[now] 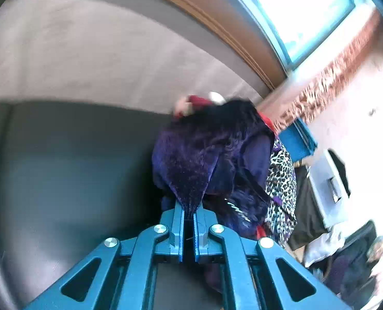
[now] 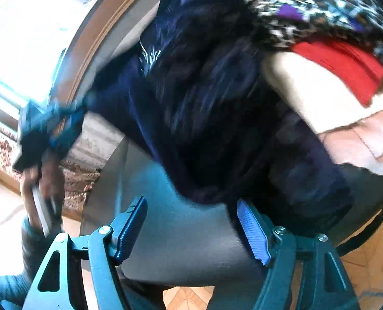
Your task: Fold clothes
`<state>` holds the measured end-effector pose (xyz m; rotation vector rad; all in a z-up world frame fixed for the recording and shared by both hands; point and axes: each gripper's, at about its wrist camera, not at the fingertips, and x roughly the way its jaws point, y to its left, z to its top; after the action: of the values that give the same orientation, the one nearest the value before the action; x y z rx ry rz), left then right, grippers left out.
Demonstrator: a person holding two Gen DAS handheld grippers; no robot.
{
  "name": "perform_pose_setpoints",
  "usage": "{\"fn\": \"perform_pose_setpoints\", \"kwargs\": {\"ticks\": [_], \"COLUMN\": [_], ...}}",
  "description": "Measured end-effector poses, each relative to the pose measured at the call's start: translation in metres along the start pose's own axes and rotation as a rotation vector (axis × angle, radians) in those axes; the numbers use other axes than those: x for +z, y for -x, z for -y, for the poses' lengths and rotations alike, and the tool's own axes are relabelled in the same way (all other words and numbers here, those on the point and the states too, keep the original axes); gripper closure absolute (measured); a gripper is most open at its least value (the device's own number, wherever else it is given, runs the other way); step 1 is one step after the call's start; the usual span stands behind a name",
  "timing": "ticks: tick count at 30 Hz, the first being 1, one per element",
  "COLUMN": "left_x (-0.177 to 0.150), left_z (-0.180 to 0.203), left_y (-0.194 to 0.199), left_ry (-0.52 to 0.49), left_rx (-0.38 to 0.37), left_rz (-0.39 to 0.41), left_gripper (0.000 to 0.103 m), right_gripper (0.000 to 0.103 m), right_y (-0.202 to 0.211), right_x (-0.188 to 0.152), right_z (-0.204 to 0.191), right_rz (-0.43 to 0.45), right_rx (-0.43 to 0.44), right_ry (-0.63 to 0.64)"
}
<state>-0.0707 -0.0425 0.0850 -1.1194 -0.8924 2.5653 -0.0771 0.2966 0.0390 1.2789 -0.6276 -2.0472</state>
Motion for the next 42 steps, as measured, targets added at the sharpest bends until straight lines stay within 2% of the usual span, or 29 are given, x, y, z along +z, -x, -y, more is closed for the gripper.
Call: {"fn": "perform_pose_setpoints", "kwargs": {"ticks": [2, 5, 8, 11, 15, 17, 19, 23, 28, 32, 36, 42], "left_x": [-0.021, -0.054, -0.079, -0.097, -0.103, -0.104, -0.102, -0.091, -0.084, -0.077, -0.075, -0.079], "left_z": [-0.031, -0.080, -0.130, -0.159, -0.133, -0.110, -0.086, -0.044, -0.036, -0.027, -0.002, 0.026], "left_y": [0.033, 0.071, 0.101, 0.126, 0.143, 0.145, 0.140, 0.085, 0.023, -0.009, -0.026, -0.071], "left_ry": [0.032, 0.096, 0.178, 0.273, 0.178, 0.106, 0.029, -0.101, -0.095, -0.061, -0.176, -0.374], "left_rx": [0.056, 0.167, 0.340, 0.408, 0.411, 0.336, 0.273, 0.205, 0.123, 0.103, 0.182, 0.404], "left_rz": [0.021, 0.008, 0.033, 0.053, 0.097, 0.107, 0.104, 0.005, -0.149, -0.210, -0.201, -0.248], "left_gripper": [0.099, 0.099, 0.098, 0.096, 0.090, 0.087, 0.077, 0.070, 0.065, 0.061, 0.057, 0.057], "right_gripper": [0.029, 0.029, 0.028, 0.028, 0.028, 0.028, 0.028, 0.028, 0.028, 0.028, 0.027, 0.026], "right_y": [-0.005, -0.025, -0.038, -0.050, -0.066, -0.072, -0.080, -0.082, -0.069, -0.076, -0.078, -0.080], "right_x": [-0.003, -0.009, -0.019, -0.029, -0.030, -0.040, -0.042, -0.045, -0.041, -0.039, -0.034, -0.033], "right_z": [-0.010, -0.024, -0.039, -0.053, -0.069, -0.077, -0.085, -0.083, -0.063, -0.063, -0.056, -0.043], "right_rz": [-0.016, -0.075, -0.122, -0.169, -0.210, -0.214, -0.212, -0.204, -0.172, -0.172, -0.165, -0.172], "right_rx": [0.006, 0.008, 0.009, 0.009, 0.003, 0.001, -0.016, -0.037, -0.027, -0.044, -0.051, -0.047], "right_ry": [0.021, 0.041, 0.074, 0.106, 0.142, 0.170, 0.190, 0.192, 0.144, 0.156, 0.144, 0.111]}}
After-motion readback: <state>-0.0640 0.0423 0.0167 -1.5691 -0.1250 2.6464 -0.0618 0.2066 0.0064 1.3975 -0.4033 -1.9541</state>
